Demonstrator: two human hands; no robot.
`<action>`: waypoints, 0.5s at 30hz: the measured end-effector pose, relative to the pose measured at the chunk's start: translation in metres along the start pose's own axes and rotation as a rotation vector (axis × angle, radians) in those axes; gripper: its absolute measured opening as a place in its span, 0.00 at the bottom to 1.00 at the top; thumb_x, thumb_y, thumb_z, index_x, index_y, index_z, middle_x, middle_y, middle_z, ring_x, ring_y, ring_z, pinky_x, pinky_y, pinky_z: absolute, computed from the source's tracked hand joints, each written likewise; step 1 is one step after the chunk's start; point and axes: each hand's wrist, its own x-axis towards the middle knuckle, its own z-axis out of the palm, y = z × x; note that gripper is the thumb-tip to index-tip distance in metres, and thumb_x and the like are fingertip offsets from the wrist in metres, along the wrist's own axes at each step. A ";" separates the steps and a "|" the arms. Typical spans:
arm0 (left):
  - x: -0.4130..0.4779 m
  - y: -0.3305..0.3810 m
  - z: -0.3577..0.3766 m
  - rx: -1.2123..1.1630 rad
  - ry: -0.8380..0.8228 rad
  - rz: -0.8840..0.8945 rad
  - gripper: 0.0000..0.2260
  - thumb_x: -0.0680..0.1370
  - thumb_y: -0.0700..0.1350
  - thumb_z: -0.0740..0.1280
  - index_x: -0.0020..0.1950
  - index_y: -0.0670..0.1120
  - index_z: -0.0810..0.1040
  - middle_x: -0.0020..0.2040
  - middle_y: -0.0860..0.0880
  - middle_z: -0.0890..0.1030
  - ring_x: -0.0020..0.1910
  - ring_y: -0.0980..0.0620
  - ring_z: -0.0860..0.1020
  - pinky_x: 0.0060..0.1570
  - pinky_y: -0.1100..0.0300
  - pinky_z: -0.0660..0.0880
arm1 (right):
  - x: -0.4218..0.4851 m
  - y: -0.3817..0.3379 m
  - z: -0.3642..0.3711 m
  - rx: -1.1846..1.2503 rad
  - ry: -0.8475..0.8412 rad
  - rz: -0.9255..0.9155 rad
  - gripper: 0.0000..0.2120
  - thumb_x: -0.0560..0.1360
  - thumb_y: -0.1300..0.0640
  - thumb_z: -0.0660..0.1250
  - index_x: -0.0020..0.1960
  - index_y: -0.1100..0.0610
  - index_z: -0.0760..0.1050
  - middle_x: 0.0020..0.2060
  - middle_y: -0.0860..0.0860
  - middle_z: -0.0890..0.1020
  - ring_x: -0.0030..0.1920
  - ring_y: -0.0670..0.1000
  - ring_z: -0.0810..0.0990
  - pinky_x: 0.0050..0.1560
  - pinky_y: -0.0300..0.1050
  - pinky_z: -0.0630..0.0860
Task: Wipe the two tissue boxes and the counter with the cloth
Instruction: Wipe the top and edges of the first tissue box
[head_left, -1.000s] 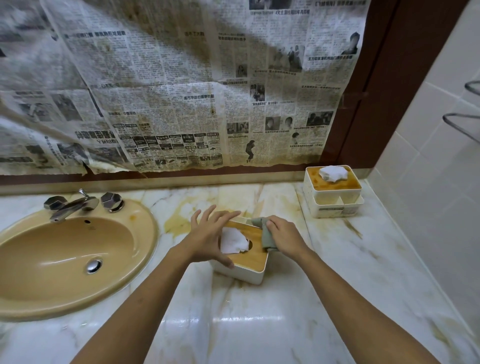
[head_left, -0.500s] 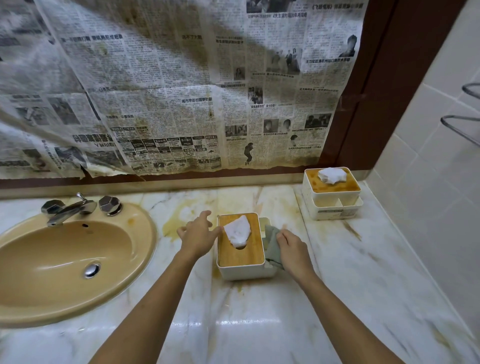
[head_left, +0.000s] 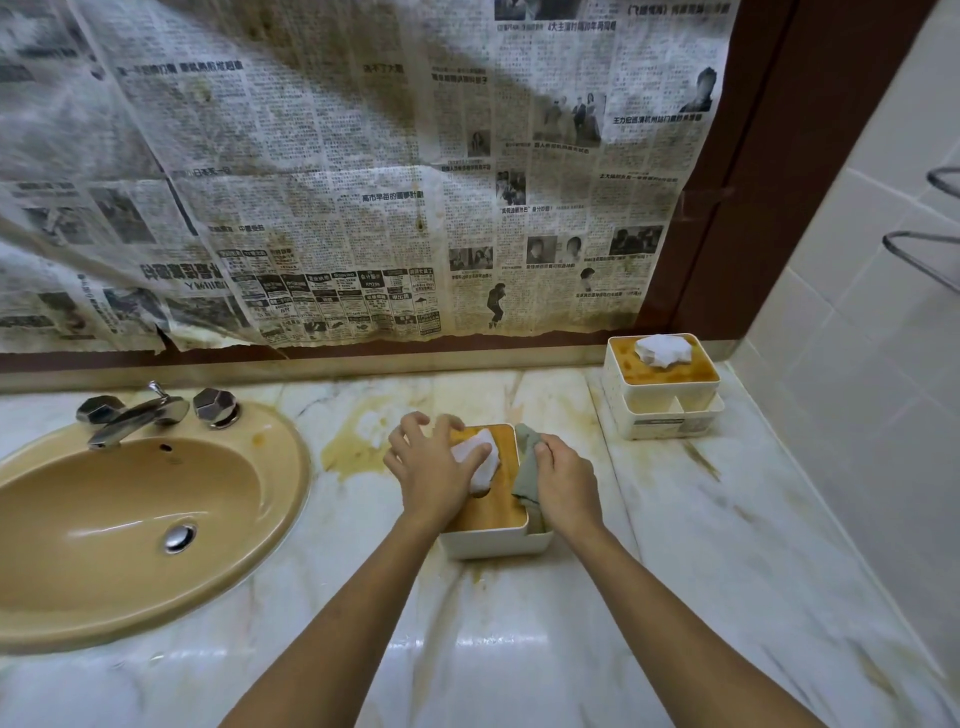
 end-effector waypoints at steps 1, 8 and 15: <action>0.000 -0.002 0.001 0.044 -0.025 0.057 0.19 0.73 0.66 0.68 0.59 0.59 0.76 0.64 0.49 0.64 0.67 0.44 0.60 0.64 0.48 0.56 | 0.000 0.002 -0.001 0.004 0.000 0.005 0.15 0.85 0.49 0.53 0.62 0.51 0.76 0.50 0.51 0.81 0.50 0.53 0.78 0.49 0.54 0.80; 0.004 -0.005 -0.002 0.147 -0.165 0.092 0.14 0.73 0.64 0.69 0.51 0.57 0.83 0.60 0.53 0.69 0.64 0.48 0.61 0.59 0.51 0.53 | -0.004 0.008 -0.004 0.013 -0.036 0.003 0.16 0.85 0.50 0.54 0.64 0.51 0.76 0.52 0.51 0.81 0.51 0.52 0.78 0.50 0.53 0.80; 0.007 -0.009 -0.021 0.087 -0.174 0.017 0.13 0.77 0.57 0.64 0.39 0.50 0.75 0.35 0.52 0.79 0.43 0.48 0.77 0.49 0.53 0.61 | -0.002 0.008 -0.005 -0.025 -0.037 -0.030 0.16 0.84 0.49 0.53 0.64 0.50 0.76 0.52 0.50 0.82 0.50 0.52 0.78 0.49 0.50 0.79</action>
